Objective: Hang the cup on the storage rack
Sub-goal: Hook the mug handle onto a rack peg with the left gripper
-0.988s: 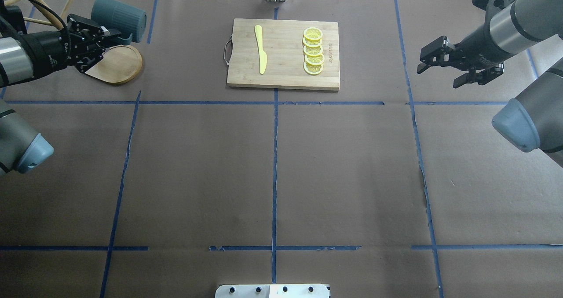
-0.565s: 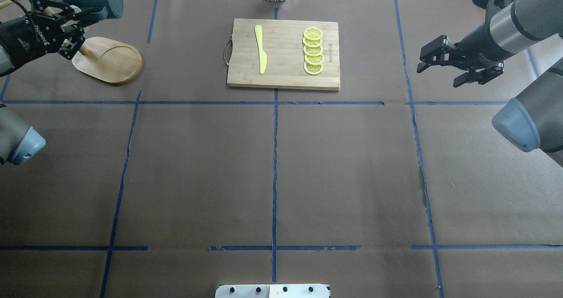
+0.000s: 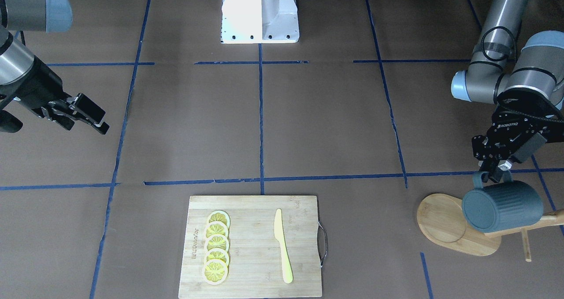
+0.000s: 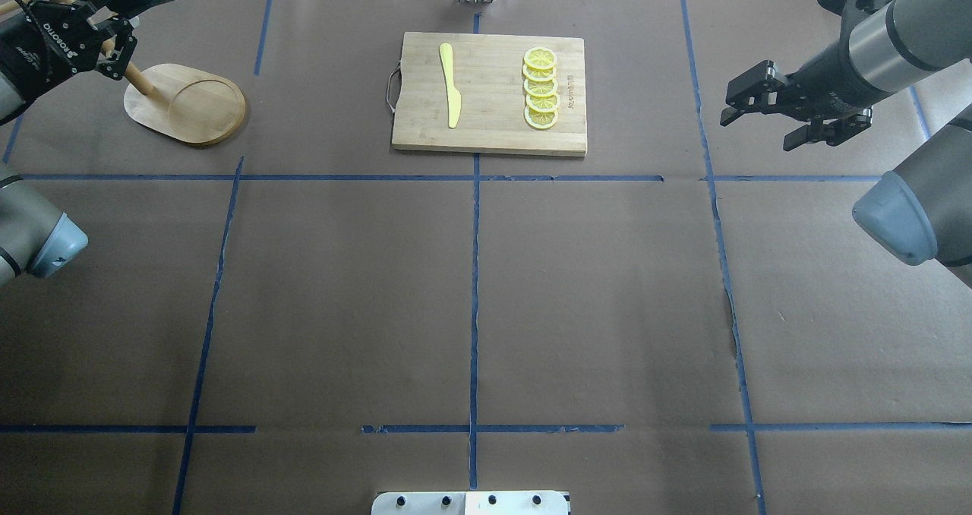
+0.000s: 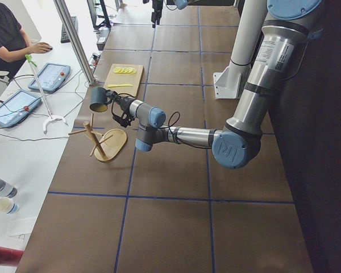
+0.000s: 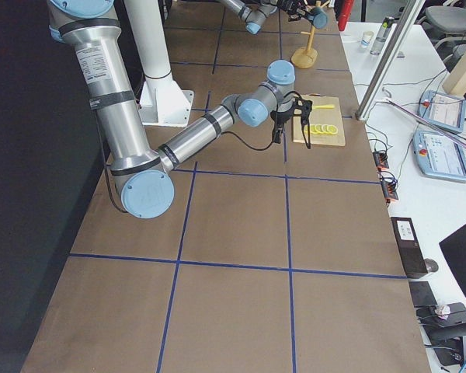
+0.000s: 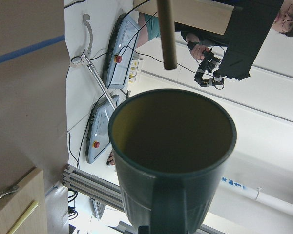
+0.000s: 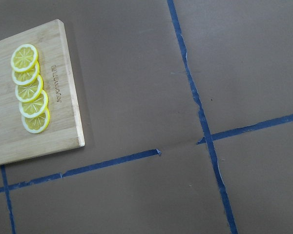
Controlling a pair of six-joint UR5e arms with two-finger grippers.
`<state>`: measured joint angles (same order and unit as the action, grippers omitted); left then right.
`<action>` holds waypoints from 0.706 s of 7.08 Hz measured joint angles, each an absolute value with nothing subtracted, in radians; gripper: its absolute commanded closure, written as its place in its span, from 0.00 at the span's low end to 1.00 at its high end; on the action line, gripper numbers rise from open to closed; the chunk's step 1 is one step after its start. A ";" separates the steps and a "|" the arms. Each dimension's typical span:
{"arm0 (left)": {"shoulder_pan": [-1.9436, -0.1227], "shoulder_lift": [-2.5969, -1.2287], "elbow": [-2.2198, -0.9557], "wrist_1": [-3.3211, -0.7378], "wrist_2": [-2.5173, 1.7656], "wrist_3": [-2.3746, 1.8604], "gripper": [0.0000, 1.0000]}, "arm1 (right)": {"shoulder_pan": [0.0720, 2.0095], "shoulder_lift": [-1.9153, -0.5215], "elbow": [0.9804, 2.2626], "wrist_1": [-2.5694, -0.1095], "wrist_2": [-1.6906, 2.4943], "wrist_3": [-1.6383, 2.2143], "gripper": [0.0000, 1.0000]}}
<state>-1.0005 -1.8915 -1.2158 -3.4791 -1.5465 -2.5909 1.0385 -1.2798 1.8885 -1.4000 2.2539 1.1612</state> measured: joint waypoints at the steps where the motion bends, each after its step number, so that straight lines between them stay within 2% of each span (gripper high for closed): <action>1: -1.001 -1.894 -1.190 -3.514 -1.542 -2.627 0.96 | 1.038 -1.280 1.890 -1.400 2.254 1.161 0.00; 5: -1.005 -1.894 -1.122 -3.608 -1.522 -2.728 0.89 | 1.039 -1.282 1.905 -1.403 2.253 1.162 0.00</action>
